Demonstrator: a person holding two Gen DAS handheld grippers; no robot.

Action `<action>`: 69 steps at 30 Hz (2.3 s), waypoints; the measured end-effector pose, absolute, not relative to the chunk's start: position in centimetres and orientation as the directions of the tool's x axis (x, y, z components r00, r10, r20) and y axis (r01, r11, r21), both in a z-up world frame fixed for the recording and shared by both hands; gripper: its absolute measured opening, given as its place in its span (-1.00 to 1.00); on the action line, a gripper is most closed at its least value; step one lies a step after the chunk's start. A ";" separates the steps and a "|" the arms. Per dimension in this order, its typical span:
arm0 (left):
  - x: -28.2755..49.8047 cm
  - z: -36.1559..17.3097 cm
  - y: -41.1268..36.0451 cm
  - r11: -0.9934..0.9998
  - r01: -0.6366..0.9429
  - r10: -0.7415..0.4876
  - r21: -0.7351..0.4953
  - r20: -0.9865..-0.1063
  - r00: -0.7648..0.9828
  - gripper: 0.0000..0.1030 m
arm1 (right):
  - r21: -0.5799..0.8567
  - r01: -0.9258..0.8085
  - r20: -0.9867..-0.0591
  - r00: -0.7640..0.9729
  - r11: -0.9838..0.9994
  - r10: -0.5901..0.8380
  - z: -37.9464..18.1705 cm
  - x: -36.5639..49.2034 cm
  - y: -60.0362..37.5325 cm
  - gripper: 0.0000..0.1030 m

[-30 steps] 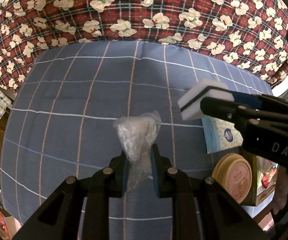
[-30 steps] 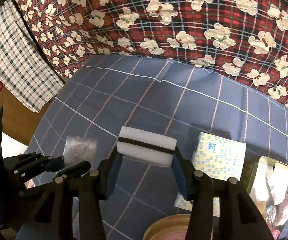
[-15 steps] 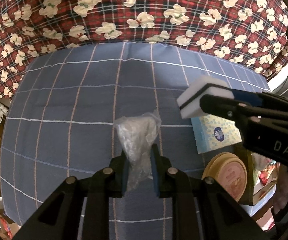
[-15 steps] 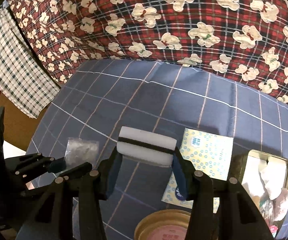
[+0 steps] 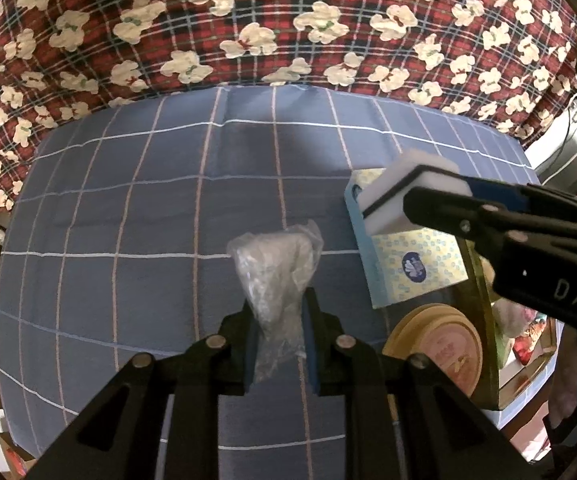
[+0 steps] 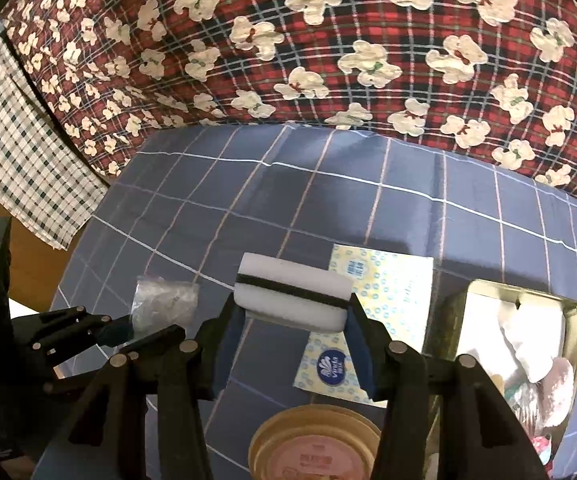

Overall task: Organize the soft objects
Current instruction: 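Lift and carry the plastic bag toward the tray while the right tool carries the sponge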

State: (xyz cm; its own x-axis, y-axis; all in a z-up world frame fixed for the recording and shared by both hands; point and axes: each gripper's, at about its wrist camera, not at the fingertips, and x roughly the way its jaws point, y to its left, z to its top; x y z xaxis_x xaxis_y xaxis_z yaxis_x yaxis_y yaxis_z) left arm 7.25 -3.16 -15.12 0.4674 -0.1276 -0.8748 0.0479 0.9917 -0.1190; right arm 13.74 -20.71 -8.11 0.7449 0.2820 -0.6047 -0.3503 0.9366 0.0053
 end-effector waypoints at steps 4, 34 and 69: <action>7.4 -15.0 -3.8 0.991 0.065 -0.133 -0.116 -0.874 0.467 -0.66 | 0.015 -0.334 -0.600 0.751 0.943 0.275 -8.1 13.5 -21.6 0.01; 8.9 -14.4 -10.4 0.972 0.221 -0.179 -0.085 -0.874 0.451 -0.66 | 0.100 -0.200 -0.559 0.799 0.975 0.221 -7.8 12.3 -28.7 0.01; 9.6 -13.4 -17.1 0.934 0.349 -0.235 -0.077 -0.869 0.436 -0.66 | 0.153 -0.081 -0.538 0.829 0.985 0.152 -7.9 10.1 -35.8 0.01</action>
State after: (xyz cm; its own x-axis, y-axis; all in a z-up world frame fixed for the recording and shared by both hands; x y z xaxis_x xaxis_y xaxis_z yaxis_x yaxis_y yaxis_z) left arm 9.61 -17.07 -13.41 0.4359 -0.2345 -0.8689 0.3491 0.9339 -0.0769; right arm 10.11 -35.79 -7.95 0.8290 0.1518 -0.5382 -0.0813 0.9849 0.1526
